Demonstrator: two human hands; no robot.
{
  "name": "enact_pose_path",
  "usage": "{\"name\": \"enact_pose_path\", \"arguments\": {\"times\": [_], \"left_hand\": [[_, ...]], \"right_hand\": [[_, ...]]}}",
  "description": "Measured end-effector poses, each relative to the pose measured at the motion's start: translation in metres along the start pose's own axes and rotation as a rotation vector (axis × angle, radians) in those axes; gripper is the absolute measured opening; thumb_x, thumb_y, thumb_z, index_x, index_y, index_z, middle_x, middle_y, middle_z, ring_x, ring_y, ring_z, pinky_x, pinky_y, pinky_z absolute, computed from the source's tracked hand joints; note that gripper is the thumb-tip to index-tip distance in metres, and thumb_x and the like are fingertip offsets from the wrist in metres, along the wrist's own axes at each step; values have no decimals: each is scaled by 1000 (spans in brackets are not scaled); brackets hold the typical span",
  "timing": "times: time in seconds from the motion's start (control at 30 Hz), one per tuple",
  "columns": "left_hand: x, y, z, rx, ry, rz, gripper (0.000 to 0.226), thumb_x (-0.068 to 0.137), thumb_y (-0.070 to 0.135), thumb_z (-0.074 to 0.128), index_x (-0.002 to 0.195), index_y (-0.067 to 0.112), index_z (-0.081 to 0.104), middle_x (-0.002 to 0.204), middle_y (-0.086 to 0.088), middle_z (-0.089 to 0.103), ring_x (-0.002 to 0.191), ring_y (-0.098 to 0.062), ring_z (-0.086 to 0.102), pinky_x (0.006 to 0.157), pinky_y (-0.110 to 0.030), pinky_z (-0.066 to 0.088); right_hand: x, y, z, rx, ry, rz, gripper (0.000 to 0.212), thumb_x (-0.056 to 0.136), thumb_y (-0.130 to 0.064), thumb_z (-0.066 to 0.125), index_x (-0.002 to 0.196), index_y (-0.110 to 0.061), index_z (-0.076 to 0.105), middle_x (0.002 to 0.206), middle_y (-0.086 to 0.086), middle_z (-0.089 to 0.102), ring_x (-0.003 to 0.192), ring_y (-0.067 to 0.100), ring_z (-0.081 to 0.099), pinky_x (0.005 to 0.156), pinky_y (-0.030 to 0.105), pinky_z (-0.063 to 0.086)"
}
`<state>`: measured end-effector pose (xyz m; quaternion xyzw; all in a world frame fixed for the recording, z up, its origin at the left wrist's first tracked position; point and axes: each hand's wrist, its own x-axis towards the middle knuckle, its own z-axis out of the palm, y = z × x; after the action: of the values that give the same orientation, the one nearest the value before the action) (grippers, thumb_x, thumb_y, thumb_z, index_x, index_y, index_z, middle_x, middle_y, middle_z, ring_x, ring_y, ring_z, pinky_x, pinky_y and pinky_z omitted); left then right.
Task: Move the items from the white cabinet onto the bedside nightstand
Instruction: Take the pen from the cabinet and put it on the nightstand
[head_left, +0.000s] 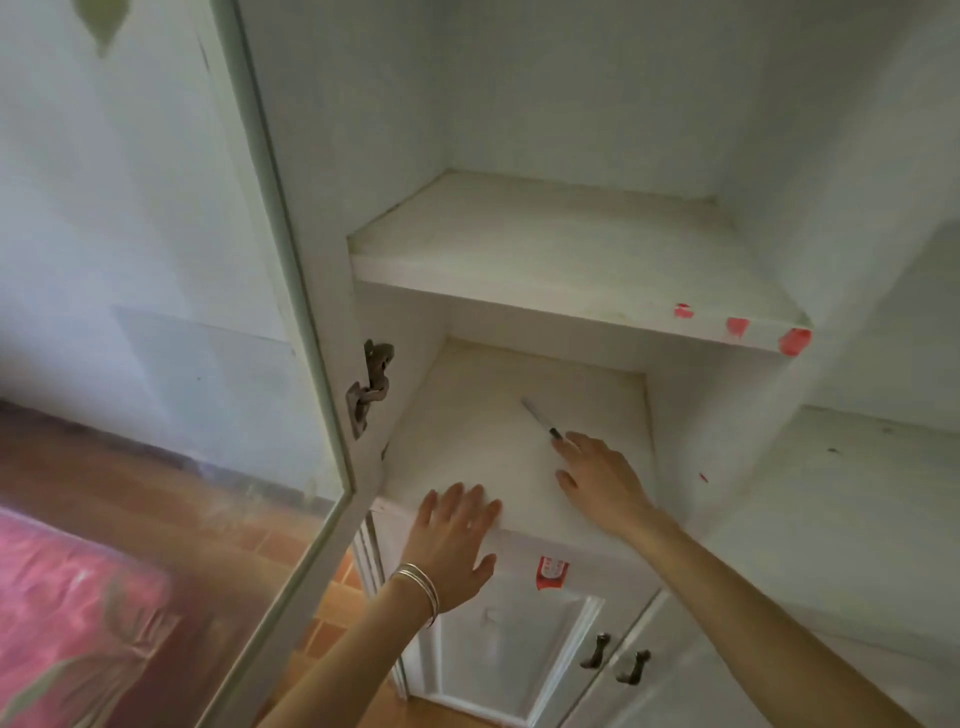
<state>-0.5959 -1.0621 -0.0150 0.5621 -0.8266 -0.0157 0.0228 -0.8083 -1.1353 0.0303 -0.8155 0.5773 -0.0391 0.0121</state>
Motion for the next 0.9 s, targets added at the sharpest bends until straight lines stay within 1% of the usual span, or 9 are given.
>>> {"name": "enact_pose_path", "arguments": {"times": [0.07, 0.17, 0.27, 0.37, 0.47, 0.53, 0.67, 0.8, 0.9], "left_hand": [[3, -1, 4, 4, -9, 2, 62, 69, 52, 37, 115, 21, 66, 118, -6, 63, 105, -31, 62, 84, -49, 51], [6, -2, 3, -11, -21, 14, 60, 71, 52, 38, 116, 21, 64, 119, -7, 63, 106, -32, 61, 85, -50, 50], [9, -2, -1, -25, -4, 11, 57, 72, 51, 39, 114, 23, 64, 116, -5, 64, 105, -30, 62, 85, -49, 50], [10, -2, -2, -28, 14, 9, 57, 71, 52, 39, 113, 23, 65, 116, -4, 64, 105, -30, 62, 85, -49, 50], [9, -2, 0, -20, 44, 19, 57, 71, 51, 39, 115, 22, 62, 116, -5, 63, 105, -31, 61, 85, -51, 50], [8, -3, 2, -18, 56, 31, 56, 70, 50, 40, 116, 21, 57, 116, -6, 63, 104, -33, 61, 85, -53, 49], [5, -2, 3, -18, 110, 47, 56, 72, 49, 40, 117, 20, 56, 117, -9, 63, 105, -35, 61, 86, -55, 48], [-3, 8, -9, 13, 185, 32, 57, 75, 49, 40, 117, 18, 63, 117, -9, 63, 105, -35, 61, 88, -56, 48], [-15, 19, -18, 35, 231, 13, 57, 77, 50, 40, 119, 19, 63, 118, -8, 63, 108, -33, 59, 91, -56, 46]], "right_hand": [[11, 5, 7, 17, -51, 5, 48, 99, -31, 36, 145, -15, 28, 150, 5, 28, 131, 25, 33, 103, 35, 32], [16, 13, 18, 66, -43, -10, 40, 99, -27, 40, 135, -9, 45, 142, 8, 37, 120, 26, 43, 96, 36, 39], [14, 16, 26, 147, 86, -35, 24, 94, -17, 52, 110, -2, 62, 118, 11, 51, 97, 26, 53, 81, 34, 46], [6, 15, 30, 233, 158, -39, 10, 85, -5, 61, 93, -1, 66, 98, 11, 57, 81, 29, 57, 68, 34, 48], [-10, 14, 30, 297, 145, 2, 26, 77, 5, 60, 101, -4, 62, 97, 10, 57, 82, 27, 55, 68, 32, 44], [-24, 15, 27, 320, 138, 31, 30, 76, 3, 60, 105, -6, 61, 97, 10, 60, 84, 25, 54, 68, 29, 41], [-51, 20, 13, 421, 162, 82, 22, 78, -6, 66, 99, -13, 64, 91, 2, 65, 85, 18, 56, 70, 30, 47], [-70, 24, -11, 574, 217, 79, 11, 81, -13, 69, 89, -18, 65, 87, -3, 65, 81, 10, 59, 69, 18, 46], [-77, 24, -28, 638, 212, 33, 7, 82, -17, 69, 88, -19, 65, 87, -8, 66, 81, 6, 61, 70, 21, 50]]}}
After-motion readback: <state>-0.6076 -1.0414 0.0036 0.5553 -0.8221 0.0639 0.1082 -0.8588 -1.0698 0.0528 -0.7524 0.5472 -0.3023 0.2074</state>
